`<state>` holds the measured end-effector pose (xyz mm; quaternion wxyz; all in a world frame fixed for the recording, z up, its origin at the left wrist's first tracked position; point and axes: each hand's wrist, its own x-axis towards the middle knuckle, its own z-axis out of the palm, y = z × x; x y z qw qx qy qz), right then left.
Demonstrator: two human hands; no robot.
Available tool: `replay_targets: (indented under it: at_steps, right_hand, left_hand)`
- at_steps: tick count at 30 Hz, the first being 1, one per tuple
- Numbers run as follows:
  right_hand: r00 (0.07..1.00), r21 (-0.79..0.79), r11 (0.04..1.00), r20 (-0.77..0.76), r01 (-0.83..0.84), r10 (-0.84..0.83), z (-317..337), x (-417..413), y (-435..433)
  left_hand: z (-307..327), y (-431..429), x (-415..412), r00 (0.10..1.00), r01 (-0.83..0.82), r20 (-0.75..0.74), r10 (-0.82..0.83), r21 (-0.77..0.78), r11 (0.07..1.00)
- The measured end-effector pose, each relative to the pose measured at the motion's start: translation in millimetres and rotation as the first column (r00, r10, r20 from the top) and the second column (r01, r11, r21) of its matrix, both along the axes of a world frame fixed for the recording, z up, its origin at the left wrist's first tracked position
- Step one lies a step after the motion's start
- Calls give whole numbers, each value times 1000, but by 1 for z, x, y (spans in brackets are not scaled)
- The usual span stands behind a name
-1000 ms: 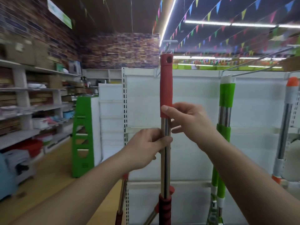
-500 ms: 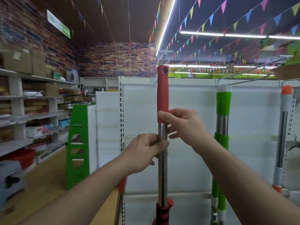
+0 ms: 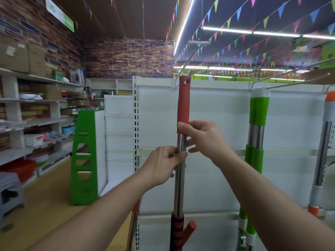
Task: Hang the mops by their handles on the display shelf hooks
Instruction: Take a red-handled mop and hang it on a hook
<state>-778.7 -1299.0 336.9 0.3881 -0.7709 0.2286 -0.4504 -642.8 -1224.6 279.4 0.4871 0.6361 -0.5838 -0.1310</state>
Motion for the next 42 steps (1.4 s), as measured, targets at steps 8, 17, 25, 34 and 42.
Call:
replay_targets:
  at_steps: [8,17,25,34,42]
  right_hand:
    - [998,15,999,-28,53,-52,1,25,-22]
    - [995,15,996,-44,87,-86,-3,49,-49]
    - [995,19,997,-60,81,-80,-5,61,-66]
    - [996,17,996,-34,82,-82,-13,62,-69]
    - [994,44,995,-62,87,-85,-40,60,-75]
  left_hand:
    - [0,-29,19,1000,-21,-10,21,-15,1000]
    - [-6,-64,44,998,-58,18,58,-28,998]
    - [-9,-85,58,995,-87,44,87,-20,996]
    - [-18,-82,56,992,-122,2,123,-58,991]
    - [-44,-66,52,974,-206,90,206,-18,978]
